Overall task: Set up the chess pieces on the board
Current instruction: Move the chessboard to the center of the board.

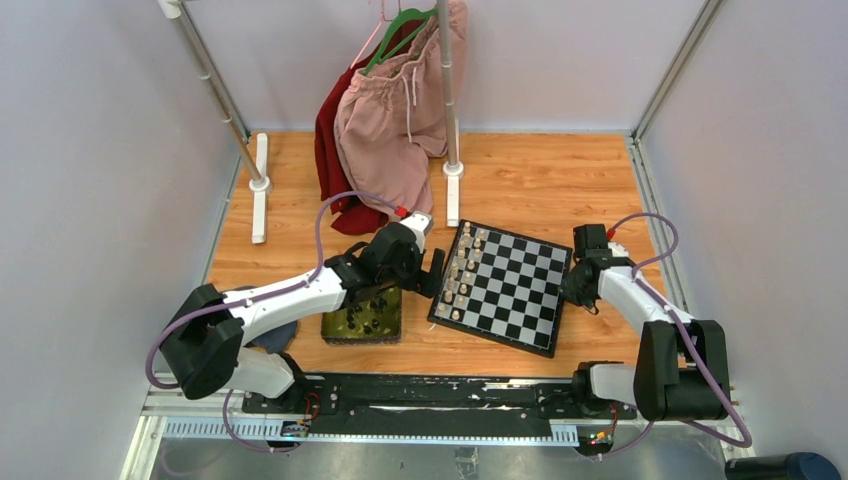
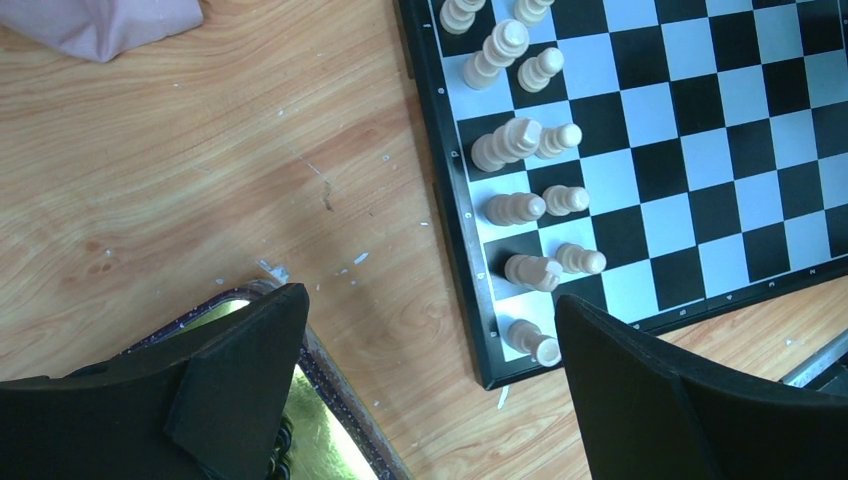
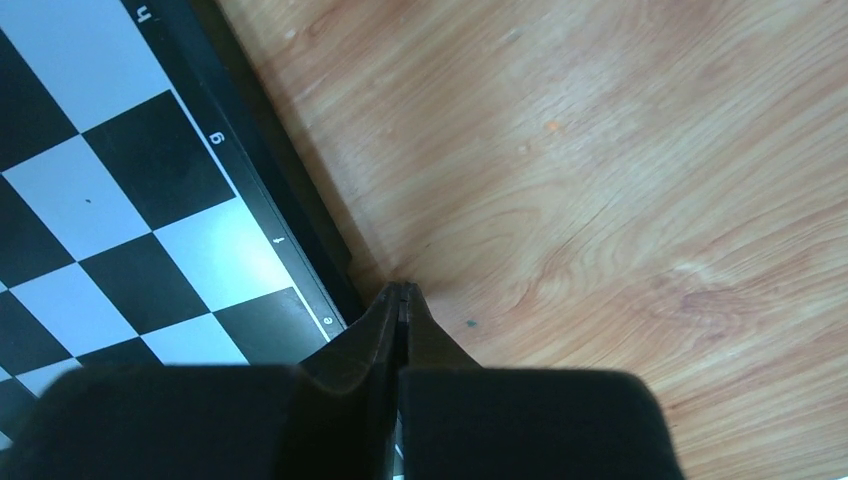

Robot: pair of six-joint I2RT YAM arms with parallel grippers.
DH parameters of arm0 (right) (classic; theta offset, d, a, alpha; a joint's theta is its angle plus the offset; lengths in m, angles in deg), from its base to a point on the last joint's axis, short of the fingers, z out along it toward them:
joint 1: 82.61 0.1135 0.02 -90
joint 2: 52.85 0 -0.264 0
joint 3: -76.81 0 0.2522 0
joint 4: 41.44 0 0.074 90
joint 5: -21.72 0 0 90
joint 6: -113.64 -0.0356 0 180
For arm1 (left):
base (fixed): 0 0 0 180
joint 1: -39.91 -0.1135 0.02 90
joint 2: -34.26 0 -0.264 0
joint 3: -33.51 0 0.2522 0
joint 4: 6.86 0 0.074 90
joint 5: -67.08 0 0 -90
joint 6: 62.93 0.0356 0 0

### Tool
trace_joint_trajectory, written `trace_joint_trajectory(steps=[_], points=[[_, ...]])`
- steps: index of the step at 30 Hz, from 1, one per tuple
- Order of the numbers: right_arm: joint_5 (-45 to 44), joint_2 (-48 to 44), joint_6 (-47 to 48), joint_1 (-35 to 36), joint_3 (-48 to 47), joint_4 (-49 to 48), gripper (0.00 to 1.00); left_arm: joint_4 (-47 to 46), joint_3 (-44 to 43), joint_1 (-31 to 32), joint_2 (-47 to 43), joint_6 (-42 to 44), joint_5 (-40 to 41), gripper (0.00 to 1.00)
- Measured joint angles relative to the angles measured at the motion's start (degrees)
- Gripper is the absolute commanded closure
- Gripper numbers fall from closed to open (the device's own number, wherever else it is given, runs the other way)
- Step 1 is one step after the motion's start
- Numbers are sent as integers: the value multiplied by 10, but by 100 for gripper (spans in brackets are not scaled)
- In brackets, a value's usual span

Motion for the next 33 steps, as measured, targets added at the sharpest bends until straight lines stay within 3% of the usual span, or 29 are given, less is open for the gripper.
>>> trace_joint_trajectory(steps=[13,26,33], points=[[-2,-24,-23,45,14,15,100,27,-7,0,-17,9,14,0],[-43,-117,9,49,-8,80,59,98,-35,0,-73,5,75,0],[-55,-130,73,49,-94,97,54,170,-45,0,-134,-22,147,0]])
